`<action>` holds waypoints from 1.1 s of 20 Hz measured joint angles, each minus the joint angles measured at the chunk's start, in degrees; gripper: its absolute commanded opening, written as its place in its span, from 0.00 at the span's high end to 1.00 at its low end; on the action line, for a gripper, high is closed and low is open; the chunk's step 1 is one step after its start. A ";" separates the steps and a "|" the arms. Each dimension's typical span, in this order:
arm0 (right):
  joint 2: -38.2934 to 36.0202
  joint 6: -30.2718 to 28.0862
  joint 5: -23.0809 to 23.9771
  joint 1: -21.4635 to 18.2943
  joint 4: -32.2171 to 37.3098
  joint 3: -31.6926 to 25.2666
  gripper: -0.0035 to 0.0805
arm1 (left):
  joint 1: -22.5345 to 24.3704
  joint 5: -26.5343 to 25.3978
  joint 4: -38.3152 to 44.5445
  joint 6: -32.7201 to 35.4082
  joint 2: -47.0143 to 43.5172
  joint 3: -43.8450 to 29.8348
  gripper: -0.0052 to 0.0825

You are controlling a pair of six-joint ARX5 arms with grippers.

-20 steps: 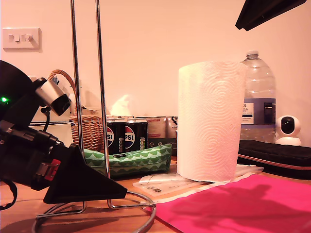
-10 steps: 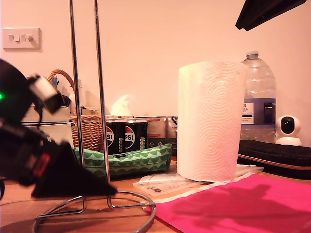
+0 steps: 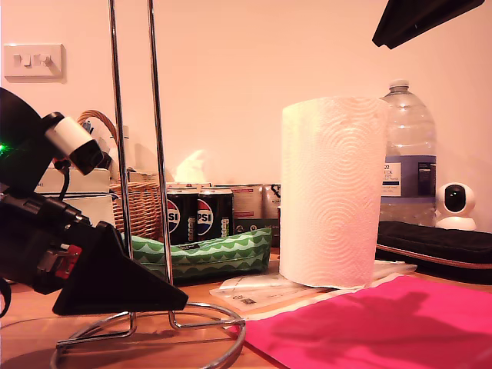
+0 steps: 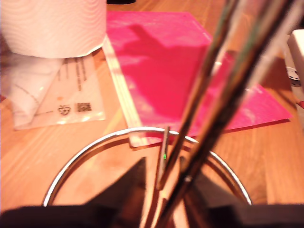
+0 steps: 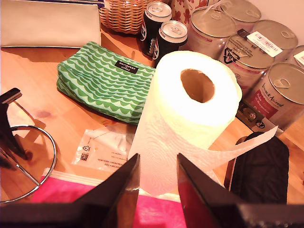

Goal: Insert the paper towel roll into the metallic stand.

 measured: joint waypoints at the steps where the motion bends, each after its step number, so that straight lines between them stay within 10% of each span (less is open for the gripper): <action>1: 0.00 0.00 0.00 0.02 -0.02 0.00 0.71 | -0.02 0.00 0.20 0.02 0.00 -0.02 0.97; 11: 0.00 0.00 0.00 0.00 -0.22 0.00 0.71 | -0.02 0.55 1.40 -2.82 -0.57 0.04 0.97; 22: 0.00 -5.92 0.00 2.32 -2.14 0.02 0.67 | -0.61 -6.19 -21.33 -1.05 -22.95 -0.13 0.97</action>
